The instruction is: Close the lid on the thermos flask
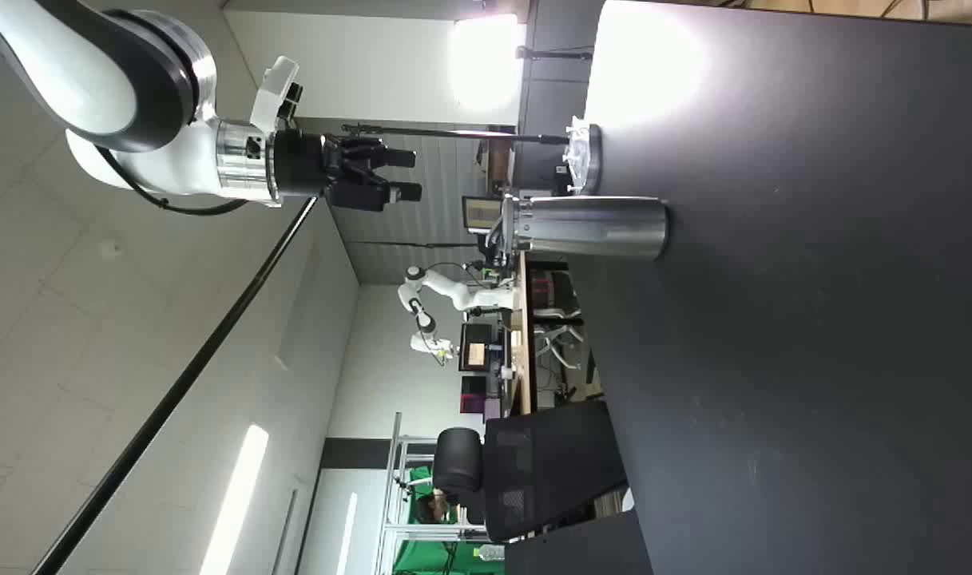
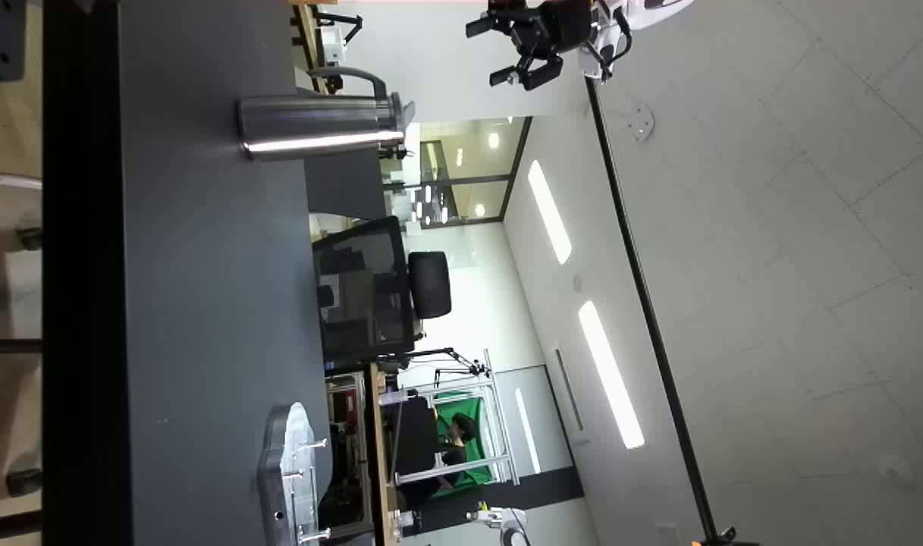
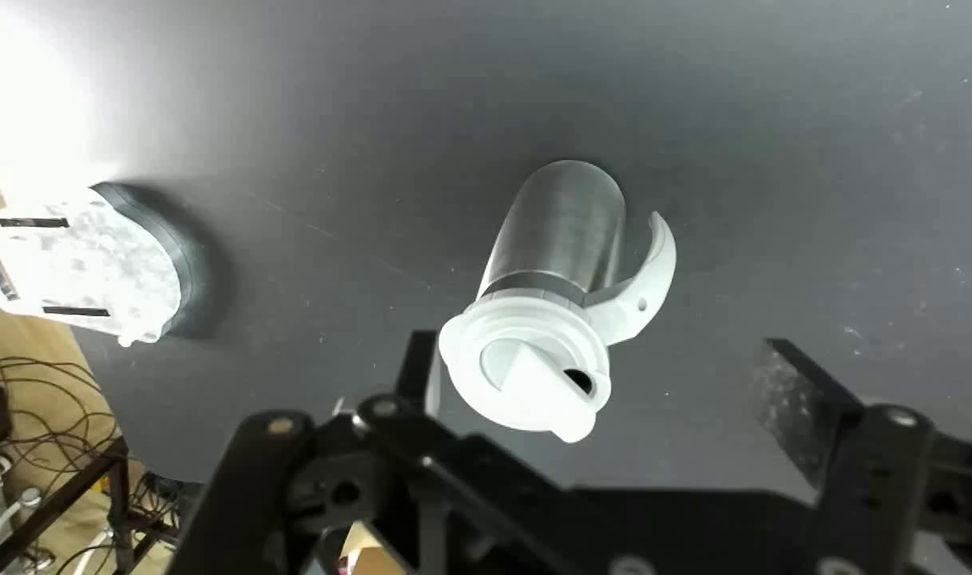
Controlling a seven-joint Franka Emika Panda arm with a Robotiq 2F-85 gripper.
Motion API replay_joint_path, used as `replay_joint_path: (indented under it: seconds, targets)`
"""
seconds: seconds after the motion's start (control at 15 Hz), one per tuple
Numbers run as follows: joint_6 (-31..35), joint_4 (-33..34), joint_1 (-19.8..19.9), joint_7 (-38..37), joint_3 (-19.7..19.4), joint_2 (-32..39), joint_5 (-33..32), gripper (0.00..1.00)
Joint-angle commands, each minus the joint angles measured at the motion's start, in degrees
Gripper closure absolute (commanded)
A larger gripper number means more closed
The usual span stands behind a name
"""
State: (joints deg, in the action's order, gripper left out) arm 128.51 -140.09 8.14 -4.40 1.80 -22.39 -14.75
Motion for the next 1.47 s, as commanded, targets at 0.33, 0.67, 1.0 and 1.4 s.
replay_joint_path:
  seconds: [0.33, 0.67, 1.0, 1.4]
  targets:
    - [-0.2, 0.1, -0.9, -0.3, -0.8, 0.0, -0.4, 0.0]
    - [-0.2, 0.1, -0.9, -0.3, -0.8, 0.0, -0.4, 0.0]
    - [-0.2, 0.1, -0.9, -0.3, -0.8, 0.0, -0.4, 0.0]
    - [1.9, 4.1, -0.4, 1.2, -4.2, 6.0, 1.8, 0.26]
